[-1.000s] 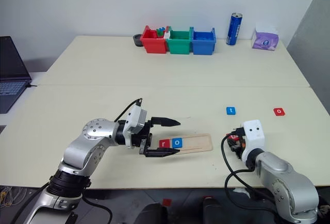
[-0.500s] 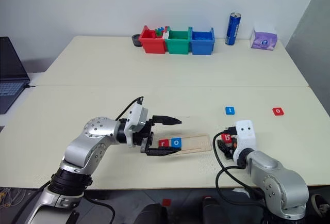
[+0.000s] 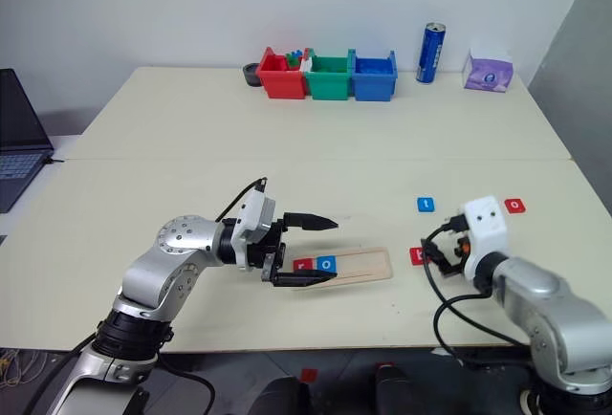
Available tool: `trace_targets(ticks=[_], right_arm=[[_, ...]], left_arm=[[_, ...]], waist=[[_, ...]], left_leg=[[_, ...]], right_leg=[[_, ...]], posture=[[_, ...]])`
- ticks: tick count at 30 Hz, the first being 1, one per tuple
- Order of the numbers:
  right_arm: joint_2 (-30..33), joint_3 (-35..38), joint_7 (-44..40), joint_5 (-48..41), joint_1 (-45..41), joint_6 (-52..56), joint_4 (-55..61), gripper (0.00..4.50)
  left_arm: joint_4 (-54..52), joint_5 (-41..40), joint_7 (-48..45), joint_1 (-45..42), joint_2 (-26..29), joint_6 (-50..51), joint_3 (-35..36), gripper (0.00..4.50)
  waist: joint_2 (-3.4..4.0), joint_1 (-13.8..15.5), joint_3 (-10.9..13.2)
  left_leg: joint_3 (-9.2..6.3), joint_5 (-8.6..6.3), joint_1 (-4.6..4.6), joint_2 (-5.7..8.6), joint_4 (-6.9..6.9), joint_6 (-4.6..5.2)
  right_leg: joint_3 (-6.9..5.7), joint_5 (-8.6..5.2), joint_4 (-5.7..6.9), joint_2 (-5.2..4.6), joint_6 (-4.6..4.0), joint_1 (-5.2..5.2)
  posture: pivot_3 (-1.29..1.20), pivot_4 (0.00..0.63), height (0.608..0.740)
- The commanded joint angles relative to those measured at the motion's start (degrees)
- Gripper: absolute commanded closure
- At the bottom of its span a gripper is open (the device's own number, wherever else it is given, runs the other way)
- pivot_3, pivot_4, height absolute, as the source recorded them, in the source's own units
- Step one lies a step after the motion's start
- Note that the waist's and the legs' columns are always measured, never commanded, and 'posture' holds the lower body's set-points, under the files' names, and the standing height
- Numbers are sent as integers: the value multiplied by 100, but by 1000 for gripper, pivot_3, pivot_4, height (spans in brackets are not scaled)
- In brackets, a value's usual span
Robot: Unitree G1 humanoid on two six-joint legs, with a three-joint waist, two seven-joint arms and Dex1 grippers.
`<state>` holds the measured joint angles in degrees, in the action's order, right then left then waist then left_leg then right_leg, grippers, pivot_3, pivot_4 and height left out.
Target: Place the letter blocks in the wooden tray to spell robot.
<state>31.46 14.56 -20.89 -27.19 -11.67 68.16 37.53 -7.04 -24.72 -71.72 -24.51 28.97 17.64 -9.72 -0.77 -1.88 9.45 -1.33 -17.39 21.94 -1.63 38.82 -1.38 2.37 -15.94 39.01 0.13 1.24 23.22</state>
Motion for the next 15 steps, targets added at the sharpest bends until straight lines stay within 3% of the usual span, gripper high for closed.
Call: trace_targets(ticks=[1,7,11,15], right_arm=[[368,-74,-1116,-384,-192,-924,-181,52],[1193,-636,-3305,203,142,-3629,-1857,52],[1440,-1104,-4181,672,1,-5057,-2944,52],[1462,-1317,-4599,876,-267,-5694,-3704,52]], left_arm=[[-13,-10,2,-128,-52,-110,-39,0],[124,34,-79,-203,-138,-199,-141,0],[191,34,-143,-286,-160,-227,-186,0],[228,47,-159,-329,-194,-242,-197,0]], waist=[[-1,6,1],[-7,37,5],[-11,27,7],[-10,6,8]], left_leg=[[-1,0,0,-1,0,0],[6,-1,4,7,1,1],[16,-1,-2,6,5,1],[14,0,-6,2,4,1]], right_leg=[[0,0,-1,2,-1,0],[-4,0,-8,-8,0,-2],[-5,1,-6,-10,1,-2],[-3,2,0,-6,0,-2]], posture=[[0,150,740],[0,150,740],[0,150,740],[0,150,740]])
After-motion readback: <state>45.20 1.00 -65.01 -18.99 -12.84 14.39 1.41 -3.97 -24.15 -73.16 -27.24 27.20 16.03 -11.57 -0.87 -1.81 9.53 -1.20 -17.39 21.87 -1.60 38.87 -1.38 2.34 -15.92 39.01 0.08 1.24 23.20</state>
